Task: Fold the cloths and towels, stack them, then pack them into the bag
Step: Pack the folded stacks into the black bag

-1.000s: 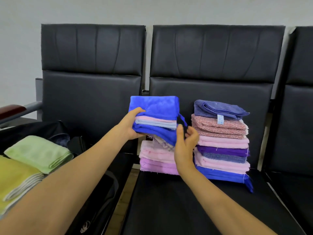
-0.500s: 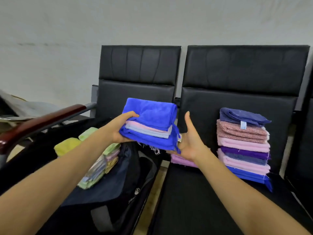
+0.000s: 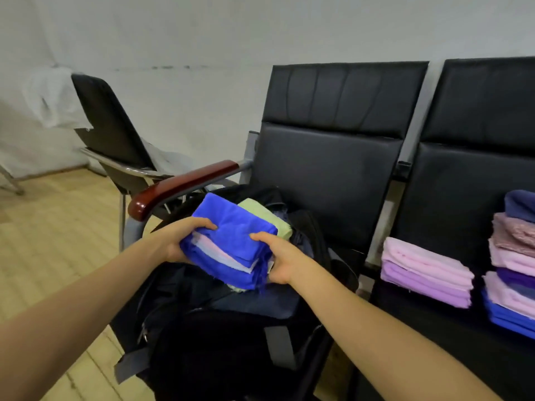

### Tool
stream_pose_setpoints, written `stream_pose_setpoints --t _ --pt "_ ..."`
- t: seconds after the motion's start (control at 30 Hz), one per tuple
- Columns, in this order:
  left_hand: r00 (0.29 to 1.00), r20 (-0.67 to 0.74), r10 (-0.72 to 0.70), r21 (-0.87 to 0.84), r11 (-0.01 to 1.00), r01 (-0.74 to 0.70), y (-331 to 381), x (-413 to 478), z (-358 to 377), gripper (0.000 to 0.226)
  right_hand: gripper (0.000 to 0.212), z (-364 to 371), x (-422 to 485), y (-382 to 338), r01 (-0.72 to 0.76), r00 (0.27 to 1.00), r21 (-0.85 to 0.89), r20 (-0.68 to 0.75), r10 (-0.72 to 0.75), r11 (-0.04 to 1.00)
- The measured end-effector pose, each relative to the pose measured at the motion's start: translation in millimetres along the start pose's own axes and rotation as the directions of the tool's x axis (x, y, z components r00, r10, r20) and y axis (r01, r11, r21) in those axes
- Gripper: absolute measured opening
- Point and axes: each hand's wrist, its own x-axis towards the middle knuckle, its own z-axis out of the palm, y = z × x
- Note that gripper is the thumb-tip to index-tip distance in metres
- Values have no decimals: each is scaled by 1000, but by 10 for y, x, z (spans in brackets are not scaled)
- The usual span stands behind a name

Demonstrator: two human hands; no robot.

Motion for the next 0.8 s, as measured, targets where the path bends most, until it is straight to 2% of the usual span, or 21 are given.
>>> stream_pose_setpoints --t 0.13,0.27,0.4,0.5,0.57,0.63,0.67,0.7,0.73,0.77,0.8 --pt "987 -93 -134 84 986 142 -275 225 -229 47 21 104 404 355 -122 992 -46 -4 122 991" --pt "974 -159 -158 96 980 175 -446 404 -340 39 14 220 753 584 -206 978 -110 9 208 972" --pt "963 -245 -110 95 986 136 -518 590 -464 42 4 359 1016 712 -243 969 -83 25 246 966" --pt "943 -331 -36 73 995 63 -591 747 -500 42 12 451 1151 698 -208 978 -19 9 208 978" --pt "929 -369 15 114 993 30 -646 855 -504 52 14 474 1252 698 -159 986 7 -39 159 987" --pt "919 -390 59 248 968 43 -656 873 -455 68 13 452 1305 716 -126 988 47 -79 129 991" --pt "920 -383 89 405 911 81 -638 837 -400 75 13 431 1303 723 -118 988 77 -89 124 990" --pt "915 -382 128 616 774 148 -622 784 -341 78 14 409 1302 724 -116 988 92 -92 125 989" --pt "902 -375 213 804 559 203 -617 718 -274 78 12 401 1272 718 -121 988 106 -86 130 987" --pt "879 -330 345 924 309 225 -609 638 -211 74 10 389 1266 716 -123 987 95 -94 132 988" --pt "844 -238 480 971 96 219 -597 576 -154 68 6 392 1234 709 -127 986 103 -92 137 986"
